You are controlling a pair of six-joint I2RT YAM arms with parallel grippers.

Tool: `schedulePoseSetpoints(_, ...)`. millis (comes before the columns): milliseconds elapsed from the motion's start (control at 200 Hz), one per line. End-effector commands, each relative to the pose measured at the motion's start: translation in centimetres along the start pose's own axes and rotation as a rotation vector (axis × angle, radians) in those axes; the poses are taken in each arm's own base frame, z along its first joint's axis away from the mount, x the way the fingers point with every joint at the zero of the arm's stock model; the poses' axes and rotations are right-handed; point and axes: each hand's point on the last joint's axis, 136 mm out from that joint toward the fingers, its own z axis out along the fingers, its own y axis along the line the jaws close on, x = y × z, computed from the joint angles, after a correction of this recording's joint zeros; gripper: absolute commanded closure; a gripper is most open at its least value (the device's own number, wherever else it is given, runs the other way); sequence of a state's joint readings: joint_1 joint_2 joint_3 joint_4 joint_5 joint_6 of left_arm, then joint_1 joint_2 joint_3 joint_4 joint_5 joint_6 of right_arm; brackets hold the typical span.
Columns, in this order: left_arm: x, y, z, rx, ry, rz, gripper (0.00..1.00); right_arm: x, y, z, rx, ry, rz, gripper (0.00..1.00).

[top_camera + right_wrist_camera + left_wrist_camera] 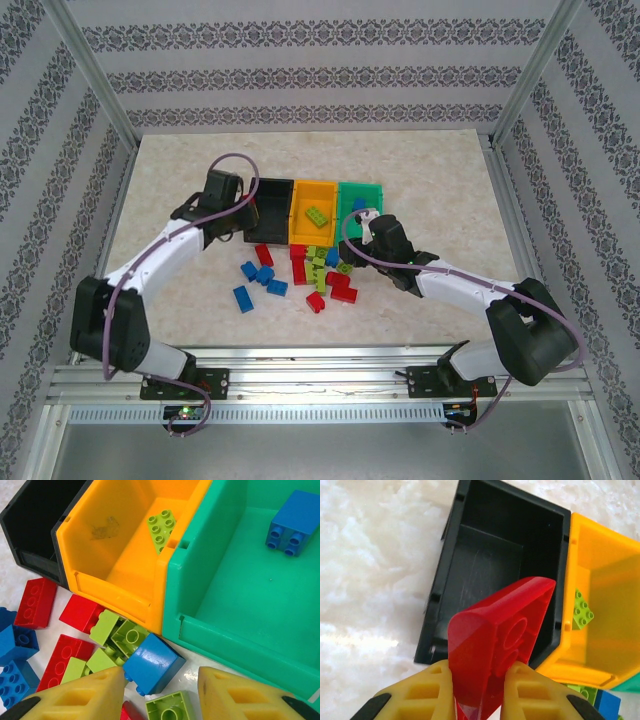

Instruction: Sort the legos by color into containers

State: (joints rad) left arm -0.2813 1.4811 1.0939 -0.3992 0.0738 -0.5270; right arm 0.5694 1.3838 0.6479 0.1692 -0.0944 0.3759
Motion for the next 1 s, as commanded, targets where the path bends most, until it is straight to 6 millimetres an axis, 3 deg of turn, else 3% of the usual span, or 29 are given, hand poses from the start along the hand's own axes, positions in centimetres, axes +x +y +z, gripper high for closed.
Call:
schedulePoseSetpoints(0, 1.2, 0.6, 1.4, -0.064, 0.099, 0.066, 0.70, -0.4, -0.6, -0.2, 0.002, -0.021, 0.032, 0.56)
schedulePoseSetpoints(50, 1.1, 0.4, 1.7, -0.065, 0.109, 0.069, 0.58, -0.5, -0.7, -0.3, -0.001, -0.021, 0.044, 0.57)
schedulePoseSetpoints(150, 1.4, 0.0, 1.7, -0.029, 0.096, 0.055, 0.51, -0.6, -1.1, -0.4, -0.001, -0.036, 0.058, 0.57)
schedulePoseSetpoints(345, 2.9, -0.9, 0.2, 0.043, 0.075, 0.068, 0.49, -0.6, -1.2, -0.5, -0.025, -0.038, 0.099, 0.56)
schedulePoseSetpoints(450, 4.7, -1.1, -0.7, 0.055, 0.086, 0.097, 0.49, -0.5, -1.4, -0.2, -0.021, -0.021, 0.105, 0.56)
schedulePoseSetpoints(595, 8.0, 0.2, -1.4, 0.026, 0.154, 0.100, 0.49, -0.4, -1.2, -0.2, -0.034, -0.029, 0.112, 0.56)
schedulePoseSetpoints(794, 11.6, 1.3, 0.0, -0.014, 0.273, 0.120, 0.49, -0.5, -1.2, -0.2, -0.038, -0.030, 0.119, 0.56)
schedulePoseSetpoints(994, 11.8, 1.1, 1.9, -0.086, 0.316, 0.157, 0.47, -0.5, -1.4, -0.1, -0.032, -0.025, 0.122, 0.56)
